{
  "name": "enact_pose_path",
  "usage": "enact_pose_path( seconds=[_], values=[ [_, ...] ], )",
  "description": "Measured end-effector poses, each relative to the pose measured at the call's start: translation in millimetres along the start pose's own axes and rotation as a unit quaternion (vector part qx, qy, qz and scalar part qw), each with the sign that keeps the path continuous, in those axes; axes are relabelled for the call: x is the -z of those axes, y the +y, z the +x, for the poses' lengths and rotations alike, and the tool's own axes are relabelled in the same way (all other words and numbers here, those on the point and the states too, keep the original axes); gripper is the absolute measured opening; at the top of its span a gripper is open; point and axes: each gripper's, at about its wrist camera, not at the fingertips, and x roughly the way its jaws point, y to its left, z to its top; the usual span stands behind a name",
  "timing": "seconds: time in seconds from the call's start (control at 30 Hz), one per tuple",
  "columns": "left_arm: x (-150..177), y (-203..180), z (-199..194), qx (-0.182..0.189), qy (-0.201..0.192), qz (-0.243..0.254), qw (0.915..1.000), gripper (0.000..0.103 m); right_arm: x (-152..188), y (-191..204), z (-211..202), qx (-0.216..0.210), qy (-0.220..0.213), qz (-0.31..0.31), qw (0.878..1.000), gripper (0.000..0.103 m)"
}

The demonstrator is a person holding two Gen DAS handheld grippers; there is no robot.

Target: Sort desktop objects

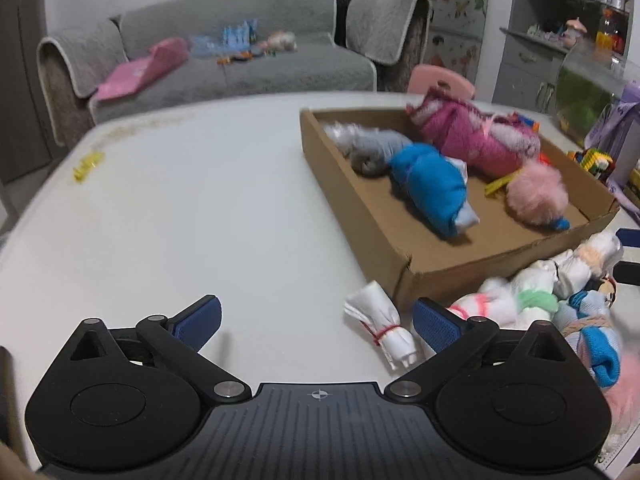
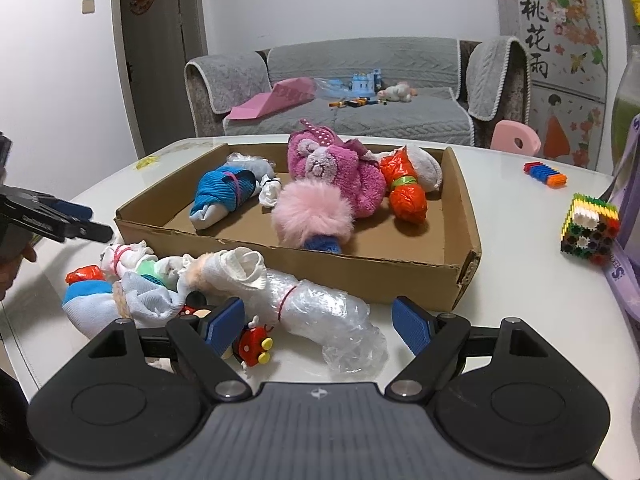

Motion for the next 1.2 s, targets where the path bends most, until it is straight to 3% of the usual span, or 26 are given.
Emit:
enact_pose_path(
  seconds=[0.1,0.27,0.63,0.8,0.9,0.97,1.03,1.07,1.2],
  values=[
    [3,-3,14,-0.025,0.028,0.006,0.9993,0.103,1,-1,0,0.001,0.002,0.001,1.0,0.079],
    [7,7,9,-0.065,0.027,-0.009,0.9975,0.103,0,-2,-2,0.0,-0.002,0.007,1.0,0.079],
    [-1,-3,21,-0.072,-0.002,0.018,0.9972,0.102,1,-5,8,0.001,0.008,0.022,1.0,0.078],
    [-3,0,24,-0.063,-0.005,0.008,0.9979,0.099,1,-2,12,-0.005,0.011,0.036,0.999,0.069],
    [-4,2,22,-0.037,-0.005,-0.005,0.9993,0.079,1,0,13,-0.018,0.017,0.035,0.999,0.059],
    [-2,2,17,-0.028,-0.01,-0.005,0.9995,0.049,1,-1,11,-0.032,0.018,0.038,0.999,0.045],
    [-1,3,13,-0.018,-0.01,-0.005,0.9998,0.033,3,-2,6,-0.044,0.019,0.037,0.998,0.038],
    [0,3,12,-0.014,-0.011,-0.003,0.9998,0.029,3,-1,4,-0.047,0.021,0.033,0.998,0.037],
    [4,2,7,-0.004,-0.008,0.004,1.0,0.027,6,-3,-4,-0.054,0.023,0.026,0.998,0.036]
  ],
)
